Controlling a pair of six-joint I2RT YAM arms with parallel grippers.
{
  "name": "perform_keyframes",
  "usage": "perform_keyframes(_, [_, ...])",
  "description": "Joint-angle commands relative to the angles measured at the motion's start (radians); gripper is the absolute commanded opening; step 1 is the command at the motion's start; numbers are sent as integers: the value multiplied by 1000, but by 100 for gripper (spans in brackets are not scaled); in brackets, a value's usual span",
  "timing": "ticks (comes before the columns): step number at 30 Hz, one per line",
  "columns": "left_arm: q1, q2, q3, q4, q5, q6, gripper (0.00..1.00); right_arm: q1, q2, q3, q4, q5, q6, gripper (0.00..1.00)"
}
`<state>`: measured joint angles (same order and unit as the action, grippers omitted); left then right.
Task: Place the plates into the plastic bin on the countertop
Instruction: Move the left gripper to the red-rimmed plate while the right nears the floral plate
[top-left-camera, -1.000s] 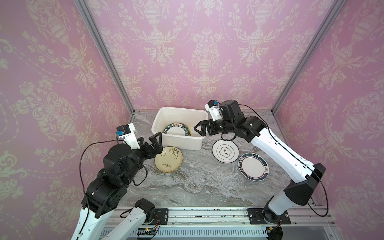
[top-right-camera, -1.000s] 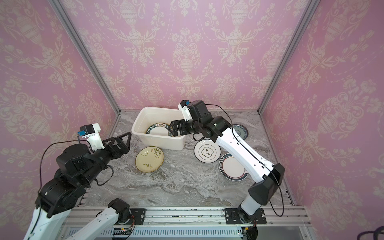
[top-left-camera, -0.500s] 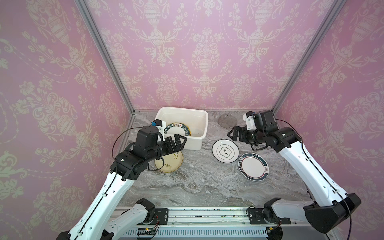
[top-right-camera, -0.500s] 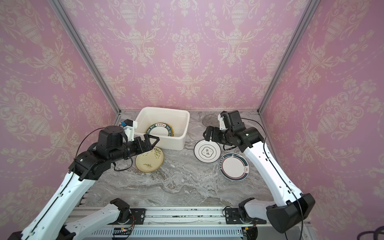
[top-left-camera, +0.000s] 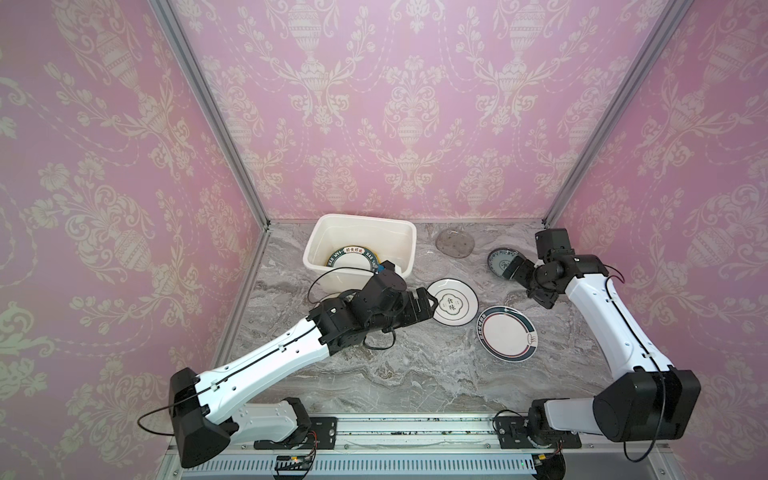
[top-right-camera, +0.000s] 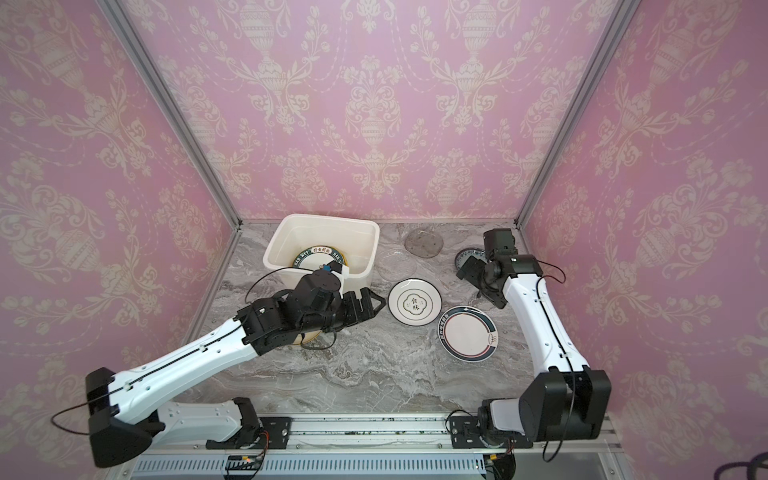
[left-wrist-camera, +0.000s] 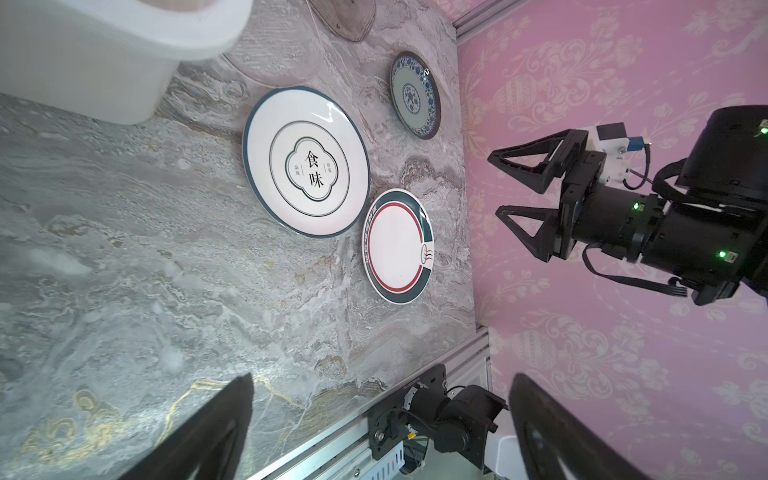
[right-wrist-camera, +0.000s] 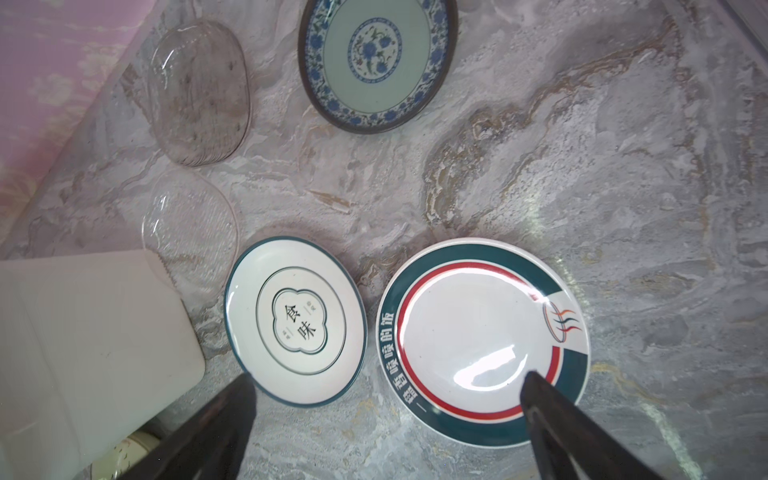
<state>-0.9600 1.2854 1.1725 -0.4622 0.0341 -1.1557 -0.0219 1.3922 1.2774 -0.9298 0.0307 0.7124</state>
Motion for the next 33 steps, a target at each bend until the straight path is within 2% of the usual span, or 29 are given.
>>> perform_keyframes(1, [-49,89,-28,176,-70,-164,97,-29,89,30,-30,79,51,100])
perform_keyframes(4, [-87,190,-14,244,-79,-217,95,-41,167,62,-50,95,48,100])
perform_keyframes(8, [-127,319,19,341,-95,-197,94,-63,237,72,-33,87,62,100])
perform_keyframes(11, [-130,421,30,411,-62,-189,93,-86,279,72,3,54,66,100])
perform_keyframes(18, [-150,574,3,606,-9,-280,92,-102,367,107,28,28,52,100])
perform_keyframes(29, [-154,734,108,662,91,-293,89,-117,430,42,93,24,31,100])
perform_keyframes(33, [-155,775,147,655,119,-288,84,-127,437,8,119,19,21,100])
